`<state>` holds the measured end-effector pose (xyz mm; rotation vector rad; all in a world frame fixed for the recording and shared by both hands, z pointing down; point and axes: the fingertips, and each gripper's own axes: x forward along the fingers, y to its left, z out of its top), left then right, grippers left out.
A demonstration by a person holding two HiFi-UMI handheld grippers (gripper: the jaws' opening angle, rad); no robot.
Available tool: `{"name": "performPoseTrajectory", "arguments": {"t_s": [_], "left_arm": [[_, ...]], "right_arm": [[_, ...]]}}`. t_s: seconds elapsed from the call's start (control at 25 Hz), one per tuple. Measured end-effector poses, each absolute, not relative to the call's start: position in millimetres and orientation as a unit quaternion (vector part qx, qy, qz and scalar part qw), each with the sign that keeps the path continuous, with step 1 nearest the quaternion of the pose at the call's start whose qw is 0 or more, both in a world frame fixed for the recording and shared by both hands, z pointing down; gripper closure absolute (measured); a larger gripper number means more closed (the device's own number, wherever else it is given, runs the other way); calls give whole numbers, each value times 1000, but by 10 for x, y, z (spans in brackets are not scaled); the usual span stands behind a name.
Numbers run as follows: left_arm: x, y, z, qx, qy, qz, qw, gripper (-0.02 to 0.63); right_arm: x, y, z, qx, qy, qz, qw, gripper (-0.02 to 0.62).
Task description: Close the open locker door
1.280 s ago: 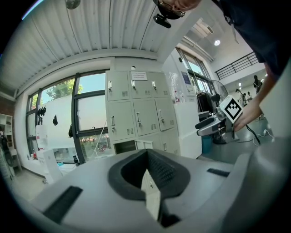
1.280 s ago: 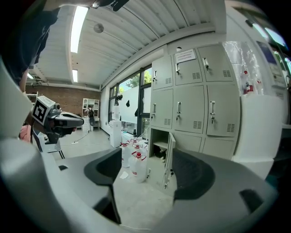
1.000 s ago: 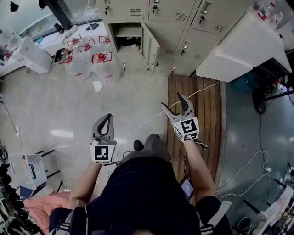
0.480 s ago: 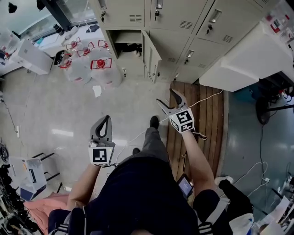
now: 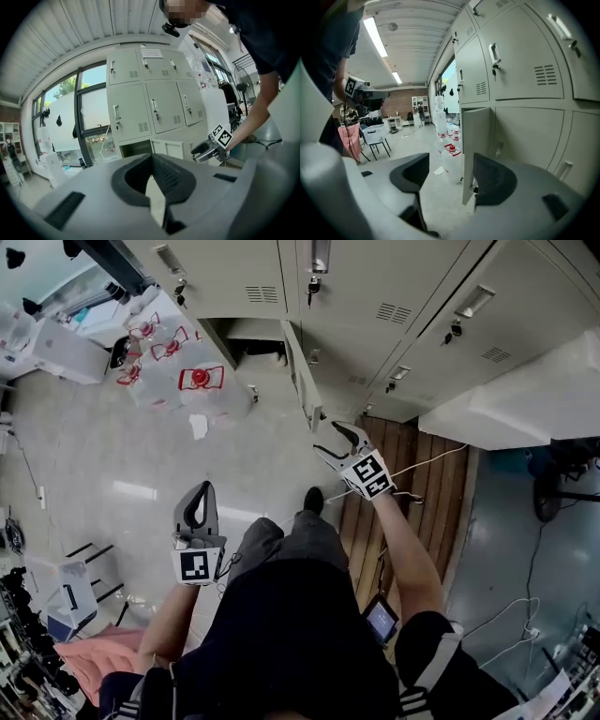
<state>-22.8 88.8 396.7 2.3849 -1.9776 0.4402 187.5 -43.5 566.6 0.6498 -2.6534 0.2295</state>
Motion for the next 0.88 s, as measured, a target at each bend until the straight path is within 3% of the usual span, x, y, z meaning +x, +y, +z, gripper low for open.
{"name": "performPoseTrajectory", "arguments": {"t_s": [0.28,0.88], "left_arm": [[-126,531,4296,769,-616,166,26,603],[-239,117,4784,779,-591,211,16,603]], "right_arm": [[1834,-748,6186,172,-955,90,226,348],[1646,-1031,6872,86,-968,91,217,396]]}}
